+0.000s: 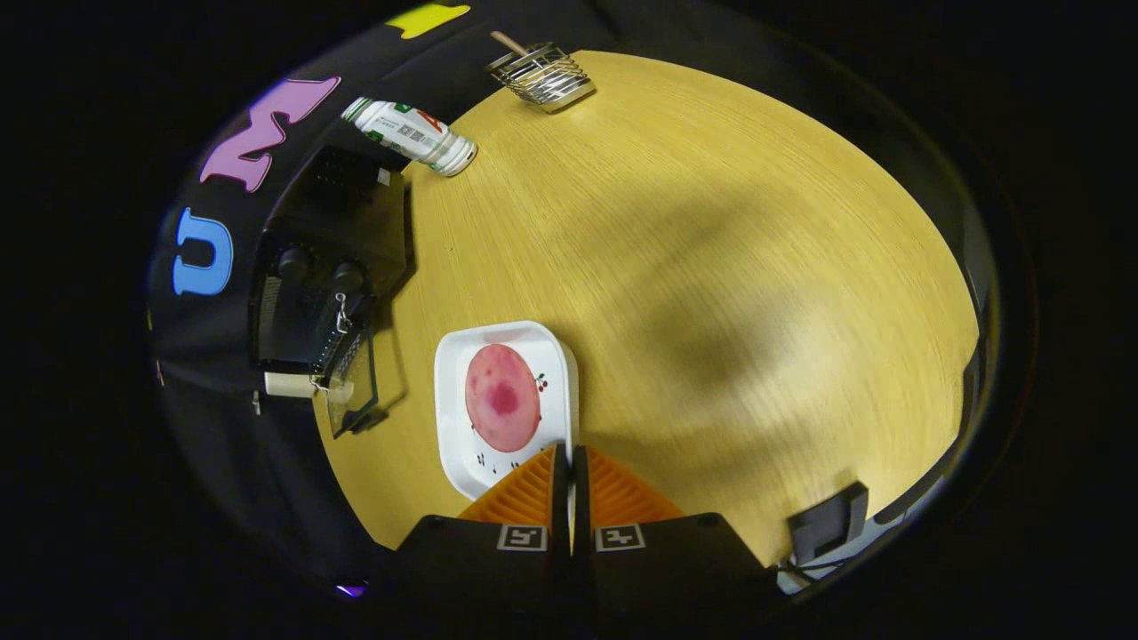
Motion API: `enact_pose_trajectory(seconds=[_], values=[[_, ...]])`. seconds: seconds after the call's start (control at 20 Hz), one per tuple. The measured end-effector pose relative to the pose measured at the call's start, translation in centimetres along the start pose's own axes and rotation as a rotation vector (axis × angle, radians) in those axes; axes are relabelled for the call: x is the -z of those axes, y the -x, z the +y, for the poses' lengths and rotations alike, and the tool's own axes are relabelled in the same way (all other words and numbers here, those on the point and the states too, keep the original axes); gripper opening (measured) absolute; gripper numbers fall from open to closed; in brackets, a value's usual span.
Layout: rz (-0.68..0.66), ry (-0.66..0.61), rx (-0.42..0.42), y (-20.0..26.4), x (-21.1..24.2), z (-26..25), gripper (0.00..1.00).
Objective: Open the toaster oven, put the food inside, and close the toaster oven door.
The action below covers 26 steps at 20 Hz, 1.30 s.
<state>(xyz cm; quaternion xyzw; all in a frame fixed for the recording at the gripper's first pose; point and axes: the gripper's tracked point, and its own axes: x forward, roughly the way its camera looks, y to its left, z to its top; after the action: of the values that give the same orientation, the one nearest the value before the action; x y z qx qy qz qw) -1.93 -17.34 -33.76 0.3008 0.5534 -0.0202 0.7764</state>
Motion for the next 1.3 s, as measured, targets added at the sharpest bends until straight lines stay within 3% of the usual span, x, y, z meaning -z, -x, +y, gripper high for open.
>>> enact_pose_trajectory(seconds=[0.45,0.9,1.3], values=[[-0.101,-0.223,-0.159,3.7,5.6,4.9,0.05],[-0.134,-0.222,-0.297,6.9,8.5,13.8,0.05],[-0.068,-0.176,-0.336,3.3,7.4,21.7,0.05]])
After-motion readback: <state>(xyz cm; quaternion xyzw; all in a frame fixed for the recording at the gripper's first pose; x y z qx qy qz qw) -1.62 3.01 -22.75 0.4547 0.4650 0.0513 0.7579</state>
